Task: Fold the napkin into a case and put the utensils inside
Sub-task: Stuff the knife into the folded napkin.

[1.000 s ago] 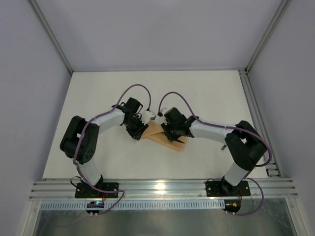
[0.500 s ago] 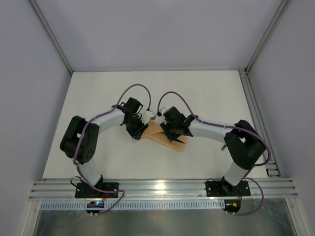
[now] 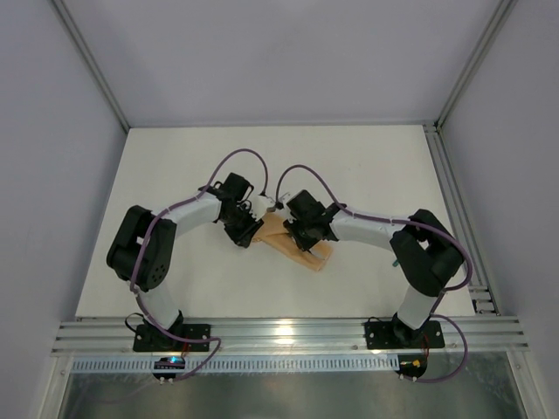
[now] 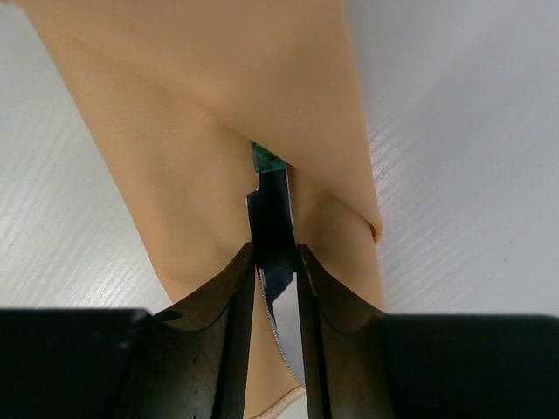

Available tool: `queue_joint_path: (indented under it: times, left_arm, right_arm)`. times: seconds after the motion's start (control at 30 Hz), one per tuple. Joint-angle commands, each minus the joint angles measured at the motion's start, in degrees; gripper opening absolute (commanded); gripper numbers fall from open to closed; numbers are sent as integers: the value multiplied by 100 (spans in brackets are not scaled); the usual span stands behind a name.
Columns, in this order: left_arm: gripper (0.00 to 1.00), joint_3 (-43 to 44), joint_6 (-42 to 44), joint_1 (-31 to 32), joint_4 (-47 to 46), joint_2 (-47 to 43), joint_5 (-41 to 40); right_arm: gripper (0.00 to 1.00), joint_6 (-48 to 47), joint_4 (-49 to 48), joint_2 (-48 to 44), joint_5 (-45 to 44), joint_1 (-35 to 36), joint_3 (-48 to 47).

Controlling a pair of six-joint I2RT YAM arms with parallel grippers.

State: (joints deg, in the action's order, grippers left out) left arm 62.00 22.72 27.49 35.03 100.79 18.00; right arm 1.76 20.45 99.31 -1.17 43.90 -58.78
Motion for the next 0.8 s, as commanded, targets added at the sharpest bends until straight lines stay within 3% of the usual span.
queue_joint_path:
  times: [0.0, 0.47, 0.77]
  left_arm:
    - [33, -65, -48, 11, -215, 46, 37]
    - [33, -21, 39, 11, -277, -42, -42]
    - [33, 304, -83, -419, 109, -314, 897]
  right_arm:
    - [26, -123, 117, 115, -6, 31, -195]
    - [25, -492, 443, 396, 29, 31, -810]
    - [25, -501, 407, 519, 3, 31, -1003]
